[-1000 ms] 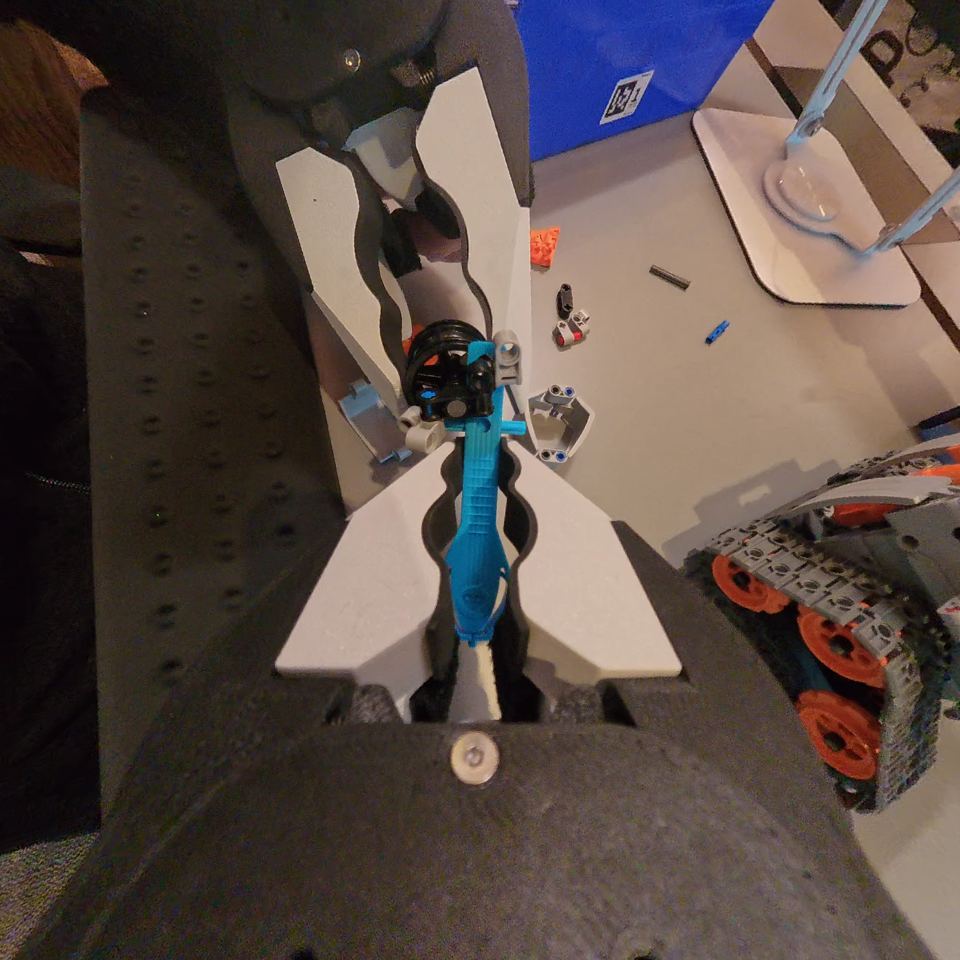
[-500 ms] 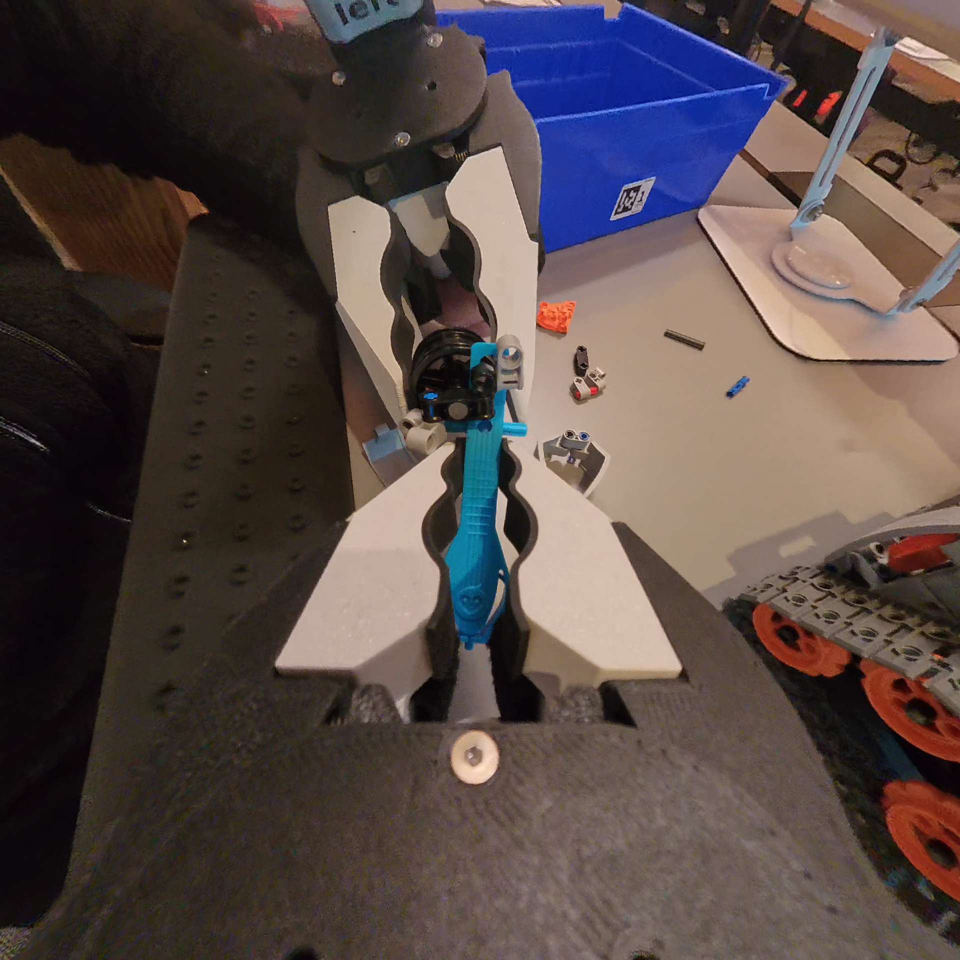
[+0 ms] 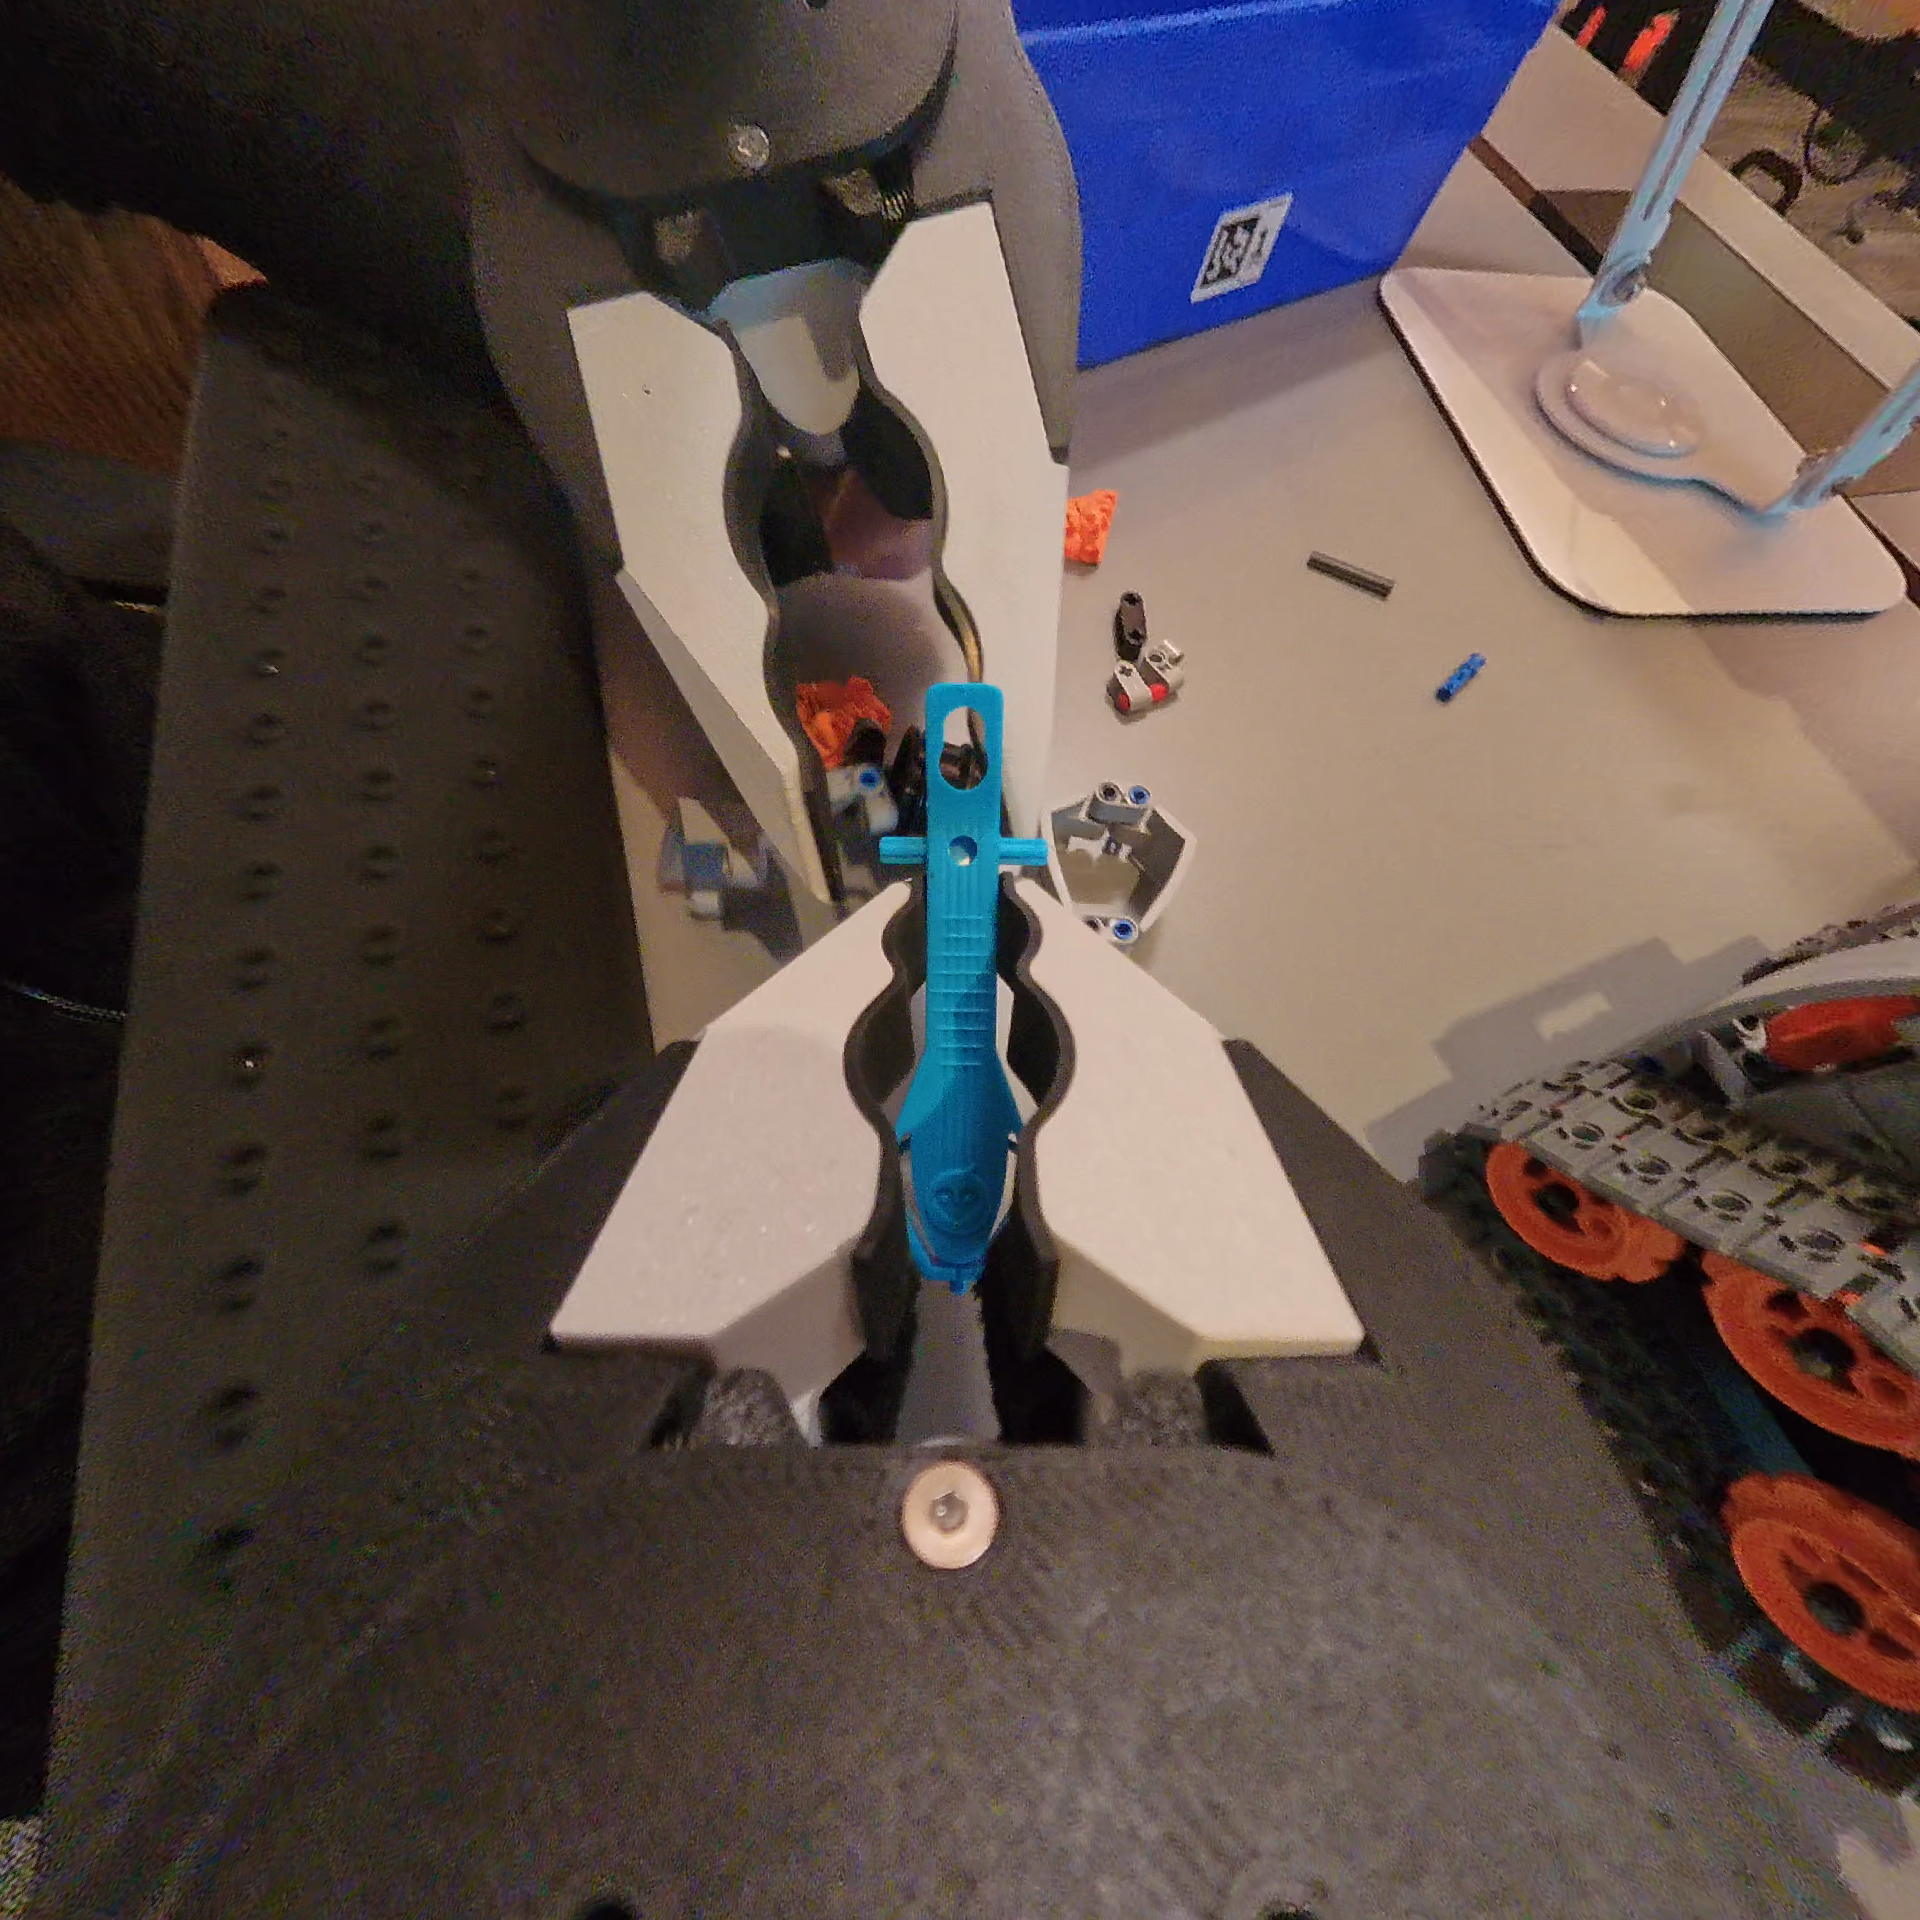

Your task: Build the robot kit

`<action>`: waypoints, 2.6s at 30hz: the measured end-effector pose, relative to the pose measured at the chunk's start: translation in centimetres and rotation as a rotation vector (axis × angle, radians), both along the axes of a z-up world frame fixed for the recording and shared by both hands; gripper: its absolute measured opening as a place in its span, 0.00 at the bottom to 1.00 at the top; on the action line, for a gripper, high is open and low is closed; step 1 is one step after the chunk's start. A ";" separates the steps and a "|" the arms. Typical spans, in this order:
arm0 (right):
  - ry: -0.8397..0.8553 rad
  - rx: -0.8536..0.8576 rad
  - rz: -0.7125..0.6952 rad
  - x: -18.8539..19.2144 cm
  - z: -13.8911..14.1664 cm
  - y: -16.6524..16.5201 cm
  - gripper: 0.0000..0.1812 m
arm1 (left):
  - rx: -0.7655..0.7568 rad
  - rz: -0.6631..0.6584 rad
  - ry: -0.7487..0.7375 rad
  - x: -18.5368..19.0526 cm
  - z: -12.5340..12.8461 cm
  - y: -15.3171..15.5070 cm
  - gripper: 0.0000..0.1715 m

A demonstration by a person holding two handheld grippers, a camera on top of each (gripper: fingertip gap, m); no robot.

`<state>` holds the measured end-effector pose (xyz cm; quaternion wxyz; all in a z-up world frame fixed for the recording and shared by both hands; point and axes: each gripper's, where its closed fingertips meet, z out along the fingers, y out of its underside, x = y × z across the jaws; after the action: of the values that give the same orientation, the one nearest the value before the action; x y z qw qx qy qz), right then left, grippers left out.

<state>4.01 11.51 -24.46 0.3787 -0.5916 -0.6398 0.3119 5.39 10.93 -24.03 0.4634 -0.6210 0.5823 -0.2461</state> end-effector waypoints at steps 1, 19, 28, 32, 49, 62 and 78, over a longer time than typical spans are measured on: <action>-0.015 0.004 -0.008 0.2 -0.2 0.2 0.05 | -0.008 -0.005 0.008 -0.1 -0.2 -0.1 0.17; -0.194 0.045 0.012 1.3 -3.1 0.6 0.06 | -0.190 0.187 0.510 -7.9 -4.6 0.1 0.32; -0.207 0.060 0.006 1.6 -3.3 0.8 0.06 | -0.273 0.231 0.407 -6.9 -5.3 0.3 0.17; -0.213 0.072 0.004 1.7 -3.3 0.9 0.06 | -0.238 0.218 0.317 -5.6 -4.4 0.5 0.17; -0.371 0.743 -0.250 3.0 -1.1 5.3 0.05 | -0.455 0.233 -0.181 -0.4 0.3 1.9 0.17; -0.362 0.902 -0.273 3.0 0.8 5.5 0.05 | -0.440 0.279 -0.260 -0.6 1.2 2.8 0.17; -0.364 0.899 -0.231 3.0 1.0 5.8 0.05 | -0.551 0.316 -0.341 -1.2 1.1 3.9 0.17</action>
<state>7.03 17.27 -23.49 0.5103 -0.4818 -0.6970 -0.1471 4.24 14.80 -22.98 0.4014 -0.7551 0.3052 -0.4190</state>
